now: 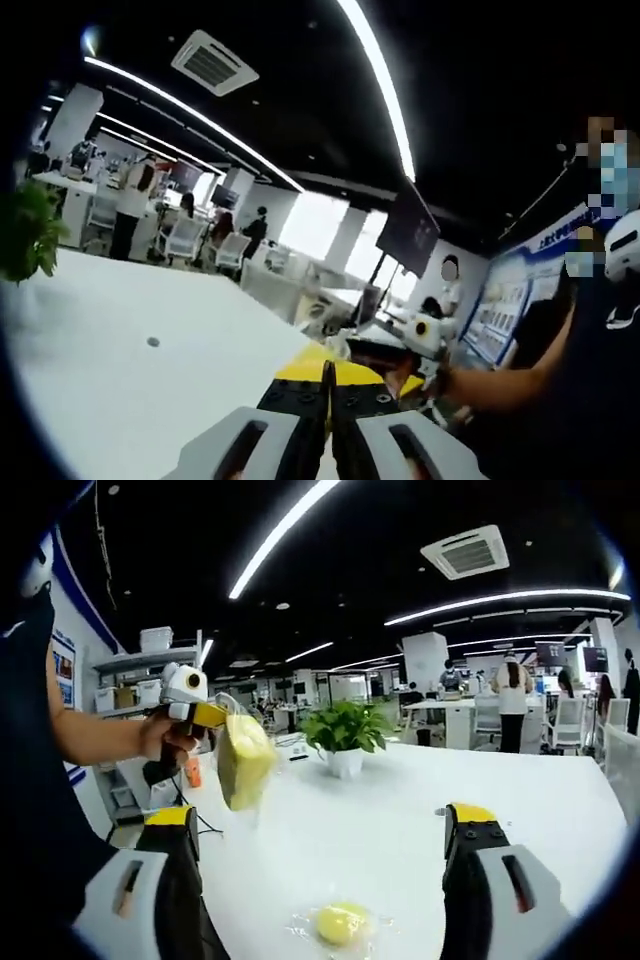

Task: Compare the silicone blocks by pressing each to a similar depth, holding the contact briefly, and releasing to observe deformation and rebound differences across the visible hardness samples.

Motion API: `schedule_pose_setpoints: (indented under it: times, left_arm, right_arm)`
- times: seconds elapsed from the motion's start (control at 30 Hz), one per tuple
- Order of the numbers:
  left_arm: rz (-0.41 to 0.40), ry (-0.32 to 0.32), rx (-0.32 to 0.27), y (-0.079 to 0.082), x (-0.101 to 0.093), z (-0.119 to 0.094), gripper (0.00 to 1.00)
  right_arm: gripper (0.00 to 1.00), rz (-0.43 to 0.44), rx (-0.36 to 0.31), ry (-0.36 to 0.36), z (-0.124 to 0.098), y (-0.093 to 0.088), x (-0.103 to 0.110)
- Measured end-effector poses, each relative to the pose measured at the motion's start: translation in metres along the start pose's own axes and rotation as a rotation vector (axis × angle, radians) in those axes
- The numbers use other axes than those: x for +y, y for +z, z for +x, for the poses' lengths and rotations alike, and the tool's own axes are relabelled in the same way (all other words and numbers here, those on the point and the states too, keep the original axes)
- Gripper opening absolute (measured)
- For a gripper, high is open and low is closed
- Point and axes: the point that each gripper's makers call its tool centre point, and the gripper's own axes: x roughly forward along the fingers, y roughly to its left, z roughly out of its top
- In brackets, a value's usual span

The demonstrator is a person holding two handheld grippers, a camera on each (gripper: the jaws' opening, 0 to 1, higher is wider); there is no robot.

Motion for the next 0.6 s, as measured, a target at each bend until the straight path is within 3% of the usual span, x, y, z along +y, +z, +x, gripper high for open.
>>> schedule_pose_setpoints:
  times: [0.13,0.3,0.6]
  left_arm:
    - [-0.024,0.023,-0.008,-0.004,0.009,-0.001,0.0]
    - [-0.072,0.042,-0.012,-0.016,0.022,-0.001,0.0]
    - [-0.175,0.071,-0.012,-0.043,0.053,0.0,0.0]
  right_arm:
    - [0.96,-0.012,0.02,-0.076,-0.019,-0.015,-0.017]
    - [0.96,0.012,0.089,-0.119,-0.037,-0.043,-0.029]
    - [0.96,0.023,0.161,-0.15,-0.052,-0.079,-0.028]
